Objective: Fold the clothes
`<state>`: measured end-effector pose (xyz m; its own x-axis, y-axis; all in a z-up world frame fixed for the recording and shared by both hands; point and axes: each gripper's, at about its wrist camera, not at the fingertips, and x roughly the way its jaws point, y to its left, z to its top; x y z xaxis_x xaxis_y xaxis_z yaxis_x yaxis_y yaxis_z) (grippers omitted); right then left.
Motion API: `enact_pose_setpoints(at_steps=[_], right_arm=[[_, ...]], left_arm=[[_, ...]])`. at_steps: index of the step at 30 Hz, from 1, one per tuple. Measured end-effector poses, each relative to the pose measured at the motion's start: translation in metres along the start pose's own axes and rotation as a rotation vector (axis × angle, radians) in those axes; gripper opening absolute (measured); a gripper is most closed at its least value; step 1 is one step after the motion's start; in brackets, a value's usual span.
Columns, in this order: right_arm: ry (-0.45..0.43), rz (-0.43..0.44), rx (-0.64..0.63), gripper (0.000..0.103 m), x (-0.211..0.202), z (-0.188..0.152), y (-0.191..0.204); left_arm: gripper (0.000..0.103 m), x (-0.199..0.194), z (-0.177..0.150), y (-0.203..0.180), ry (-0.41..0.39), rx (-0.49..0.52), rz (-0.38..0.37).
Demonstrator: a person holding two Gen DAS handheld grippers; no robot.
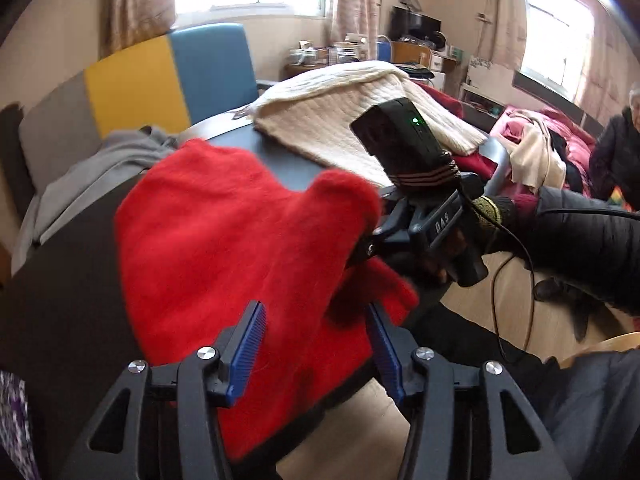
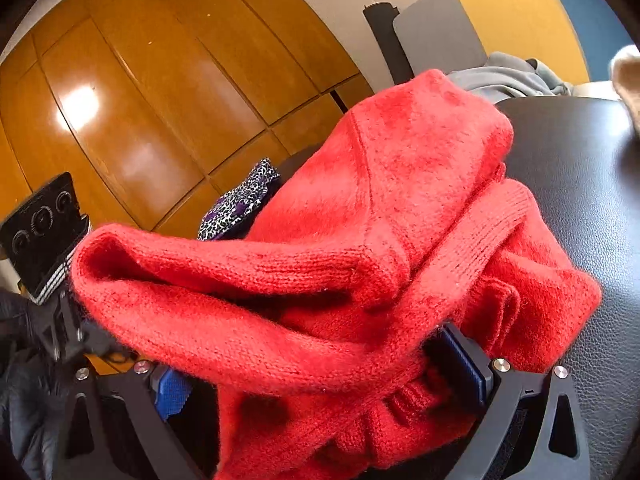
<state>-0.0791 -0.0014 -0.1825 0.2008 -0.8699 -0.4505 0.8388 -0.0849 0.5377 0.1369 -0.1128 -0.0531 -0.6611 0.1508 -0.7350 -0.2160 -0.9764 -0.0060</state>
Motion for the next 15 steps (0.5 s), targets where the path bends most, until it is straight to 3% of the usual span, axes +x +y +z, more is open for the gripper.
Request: enact_pose_setpoints(at_steps=[1,2,3,10,15], right_arm=[[-0.004,-0.005,0.001,0.103,0.000,-0.001,0.002],[-0.007,-0.011,0.001,0.103,0.000,-0.002,0.005],[-0.005,-0.023,-0.001,0.103,-0.001,-0.002,0.007],[0.041,-0.130,0.003,0.103,-0.013,0.005,0.029],[-0.028,-0.089,0.116,0.103,-0.049,-0.003,0.027]], left_arm=[[0.052,0.001,-0.002,-0.005,0.003,0.035,0.021],[0.037,0.001,-0.003,-0.003,-0.005,0.026,0.006],[0.008,0.001,-0.002,0.002,-0.018,-0.008,-0.028],[0.010,-0.002,-0.011,0.033,-0.063,-0.187,-0.212],[0.010,-0.006,-0.023,0.065,-0.130,-0.384,-0.332]])
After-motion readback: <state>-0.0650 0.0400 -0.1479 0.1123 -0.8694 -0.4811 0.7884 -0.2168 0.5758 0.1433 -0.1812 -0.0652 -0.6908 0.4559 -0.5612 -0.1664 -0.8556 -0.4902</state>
